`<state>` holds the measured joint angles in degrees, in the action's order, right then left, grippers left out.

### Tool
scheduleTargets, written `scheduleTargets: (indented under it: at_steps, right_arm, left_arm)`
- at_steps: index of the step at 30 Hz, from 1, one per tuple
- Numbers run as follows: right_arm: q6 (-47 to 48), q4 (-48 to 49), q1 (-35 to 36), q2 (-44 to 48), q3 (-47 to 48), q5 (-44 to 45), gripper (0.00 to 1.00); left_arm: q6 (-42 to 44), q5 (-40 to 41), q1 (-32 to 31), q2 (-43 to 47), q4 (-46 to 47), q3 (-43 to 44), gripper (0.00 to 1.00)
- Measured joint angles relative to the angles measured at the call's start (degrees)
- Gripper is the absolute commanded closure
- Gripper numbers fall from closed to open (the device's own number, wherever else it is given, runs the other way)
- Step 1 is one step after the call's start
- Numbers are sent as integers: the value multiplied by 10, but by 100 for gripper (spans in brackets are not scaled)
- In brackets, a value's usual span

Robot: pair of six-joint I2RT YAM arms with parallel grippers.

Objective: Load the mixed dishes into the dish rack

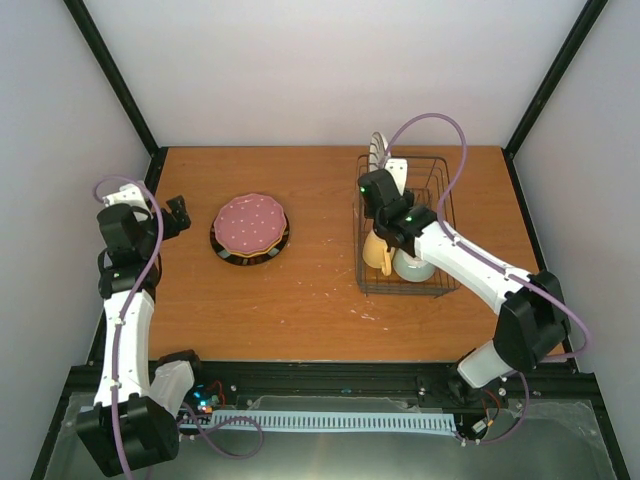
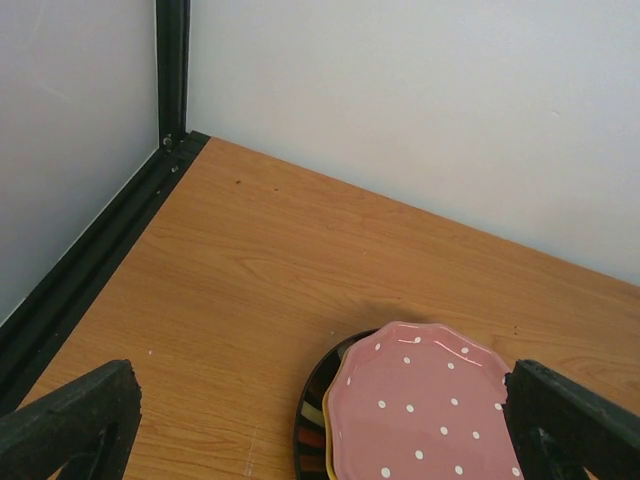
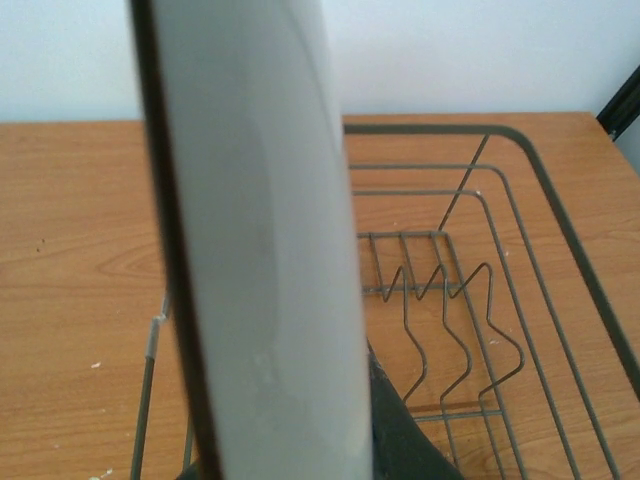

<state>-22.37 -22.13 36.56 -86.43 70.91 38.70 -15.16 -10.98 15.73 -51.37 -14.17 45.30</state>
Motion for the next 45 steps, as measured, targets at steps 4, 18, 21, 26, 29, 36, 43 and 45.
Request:
scheduleTargets:
  at_steps: [4,18,21,26,29,36,43,45]
  right_arm:
    - [1,1,-4,-14,-7,-15,97]
    - [15,40,-6,-65,-20,-23,97]
    - [20,55,-5,-68,-21,-23,97]
    - [19,68,-6,-73,-24,-20,97]
    - [13,68,-6,-73,-24,-18,97]
    - [-25,68,-6,-63,-42,-2,97]
    - [-45,42,-10,-58,-62,-5,97]
    - [-47,40,-10,-58,-61,-7,97]
  left_arm:
    - [2,2,0,0,0,-4,0]
    - [8,10,0,0,5,-11,0]
    - [8,11,0,0,5,-11,0]
    - [8,12,0,-3,9,-11,0]
    - [8,13,0,-3,8,-11,0]
    - [8,14,0,-3,9,-13,0]
    - [8,14,0,-3,9,-16,0]
    - [8,14,0,-3,9,-16,0]
